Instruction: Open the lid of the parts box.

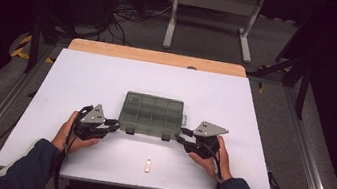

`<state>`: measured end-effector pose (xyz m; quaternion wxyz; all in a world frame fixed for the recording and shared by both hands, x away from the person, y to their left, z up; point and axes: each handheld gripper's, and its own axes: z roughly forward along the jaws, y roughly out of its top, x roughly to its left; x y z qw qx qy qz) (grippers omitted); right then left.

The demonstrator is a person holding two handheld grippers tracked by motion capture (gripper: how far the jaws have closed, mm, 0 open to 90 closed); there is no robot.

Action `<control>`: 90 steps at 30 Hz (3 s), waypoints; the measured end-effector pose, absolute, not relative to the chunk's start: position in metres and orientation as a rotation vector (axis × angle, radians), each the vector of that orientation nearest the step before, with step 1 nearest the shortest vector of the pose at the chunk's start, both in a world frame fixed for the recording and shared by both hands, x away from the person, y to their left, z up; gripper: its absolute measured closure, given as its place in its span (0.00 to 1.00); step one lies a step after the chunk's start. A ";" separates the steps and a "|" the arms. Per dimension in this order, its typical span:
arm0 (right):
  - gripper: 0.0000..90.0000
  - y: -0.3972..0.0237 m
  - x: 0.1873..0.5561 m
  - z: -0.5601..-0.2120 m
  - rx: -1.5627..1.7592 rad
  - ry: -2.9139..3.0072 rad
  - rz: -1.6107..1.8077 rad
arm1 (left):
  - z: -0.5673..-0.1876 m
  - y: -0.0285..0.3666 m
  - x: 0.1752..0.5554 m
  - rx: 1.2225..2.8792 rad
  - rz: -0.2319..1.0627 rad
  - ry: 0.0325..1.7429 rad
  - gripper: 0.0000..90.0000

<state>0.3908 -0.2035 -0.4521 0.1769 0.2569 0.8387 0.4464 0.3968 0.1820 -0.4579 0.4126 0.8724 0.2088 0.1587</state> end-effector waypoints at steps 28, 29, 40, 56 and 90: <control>0.86 -0.207 0.386 -0.439 0.669 2.243 1.262 | -0.444 0.183 0.400 2.091 0.534 0.511 0.70; 0.87 -0.207 0.386 -0.439 0.666 2.232 1.260 | -0.444 0.182 0.400 2.088 0.550 0.512 0.69; 0.89 -0.205 0.387 -0.430 0.597 2.157 1.202 | -0.434 0.175 0.406 2.041 0.673 0.505 0.58; 0.59 -0.192 0.404 -0.409 0.517 2.072 1.147 | -0.415 0.171 0.424 1.974 0.726 0.510 0.60; 0.78 -0.186 0.459 -0.392 0.656 2.006 1.293 | -0.412 0.160 0.476 1.903 0.716 0.637 0.67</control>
